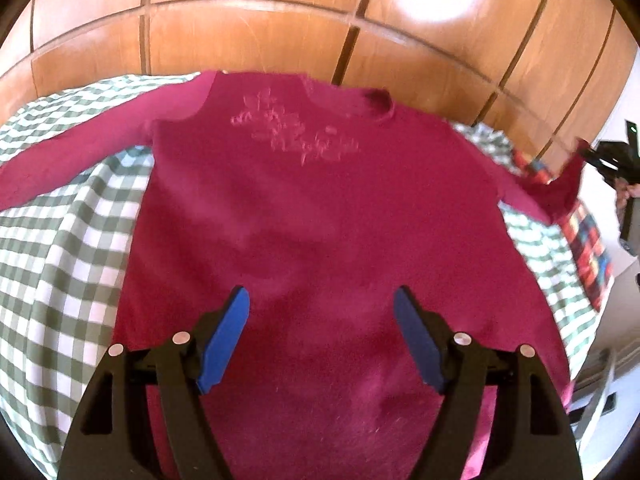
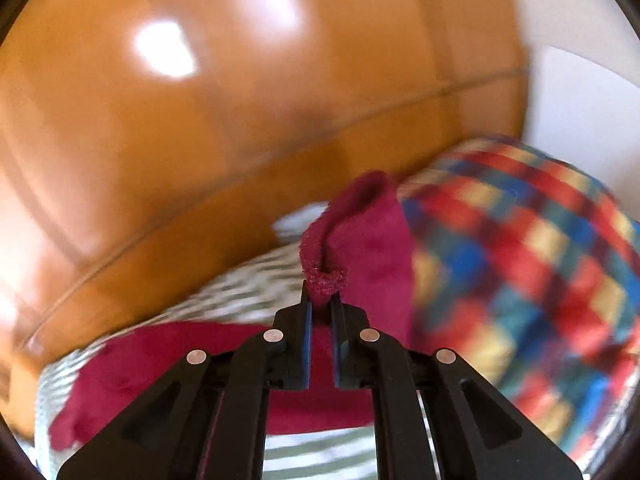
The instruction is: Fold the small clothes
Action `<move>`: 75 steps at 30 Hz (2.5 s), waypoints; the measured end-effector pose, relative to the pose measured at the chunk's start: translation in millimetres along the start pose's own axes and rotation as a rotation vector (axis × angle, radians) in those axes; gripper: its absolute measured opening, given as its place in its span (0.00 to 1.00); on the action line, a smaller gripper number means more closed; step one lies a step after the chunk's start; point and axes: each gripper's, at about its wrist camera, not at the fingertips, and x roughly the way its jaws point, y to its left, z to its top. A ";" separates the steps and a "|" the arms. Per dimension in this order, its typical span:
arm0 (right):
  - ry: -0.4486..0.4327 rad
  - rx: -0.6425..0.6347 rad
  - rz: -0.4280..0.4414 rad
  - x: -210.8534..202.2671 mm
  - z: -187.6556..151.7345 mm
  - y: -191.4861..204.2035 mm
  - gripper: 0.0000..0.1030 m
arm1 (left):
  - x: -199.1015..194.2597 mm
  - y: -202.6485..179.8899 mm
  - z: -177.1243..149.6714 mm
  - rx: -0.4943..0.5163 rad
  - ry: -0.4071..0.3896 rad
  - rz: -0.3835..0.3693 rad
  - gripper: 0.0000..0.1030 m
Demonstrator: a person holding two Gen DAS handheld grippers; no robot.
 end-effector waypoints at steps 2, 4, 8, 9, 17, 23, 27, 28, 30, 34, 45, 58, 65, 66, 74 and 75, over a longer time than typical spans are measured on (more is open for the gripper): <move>0.025 -0.066 0.088 9.7 -8.2 56.9 0.07 | -4.5 1.7 5.7 -0.014 -0.025 -0.013 0.78; 0.053 -0.131 0.165 18.2 -18.3 108.6 0.07 | -9.1 3.7 10.1 -0.021 -0.041 -0.020 0.79; 0.122 -0.275 0.305 33.3 -53.7 218.1 0.07 | -16.8 12.9 17.4 -0.045 -0.067 -0.047 0.80; 0.136 -0.302 0.323 36.8 -62.4 237.2 0.07 | -16.2 15.0 19.6 -0.050 -0.069 -0.046 0.80; 0.277 -0.433 0.489 53.2 -122.8 335.1 0.60 | -9.1 31.6 36.9 -0.093 -0.069 -0.095 0.80; 0.197 -0.335 0.468 24.1 -115.8 269.4 0.67 | 2.5 43.9 66.5 -0.115 -0.091 -0.126 0.73; 0.194 -0.262 0.329 17.8 -127.5 179.9 0.67 | 21.5 44.0 93.5 -0.119 -0.086 -0.134 0.70; 0.197 -0.242 0.295 15.3 -131.1 159.9 0.67 | 28.5 42.7 100.3 -0.118 -0.078 -0.133 0.70; 0.215 -0.174 0.202 18.7 -138.4 110.2 0.67 | 45.8 39.4 112.8 -0.110 -0.056 -0.123 0.69; 0.249 -0.088 0.070 32.3 -150.5 48.1 0.67 | 86.0 34.3 133.8 -0.113 0.013 -0.110 0.66; 0.263 -0.105 0.048 88.5 -167.4 67.5 0.67 | 106.8 6.5 165.1 -0.120 -0.008 -0.142 0.06; 0.285 -0.235 -0.013 79.8 -170.5 77.7 0.61 | 101.8 40.3 165.0 -0.073 -0.027 0.082 0.06; 0.195 -0.373 0.157 33.2 -157.0 127.6 0.61 | 107.2 37.5 161.9 -0.059 -0.044 0.069 0.08; 0.190 -0.376 0.164 37.5 -155.2 135.0 0.61 | 106.5 39.6 164.8 -0.060 -0.049 0.073 0.08; 0.211 -0.395 -0.010 114.5 -199.4 154.6 0.61 | 124.3 59.4 158.8 -0.032 0.001 0.204 0.15; 0.191 -0.395 -0.017 112.2 -202.6 154.7 0.62 | 122.9 63.7 154.7 -0.043 0.001 0.195 0.16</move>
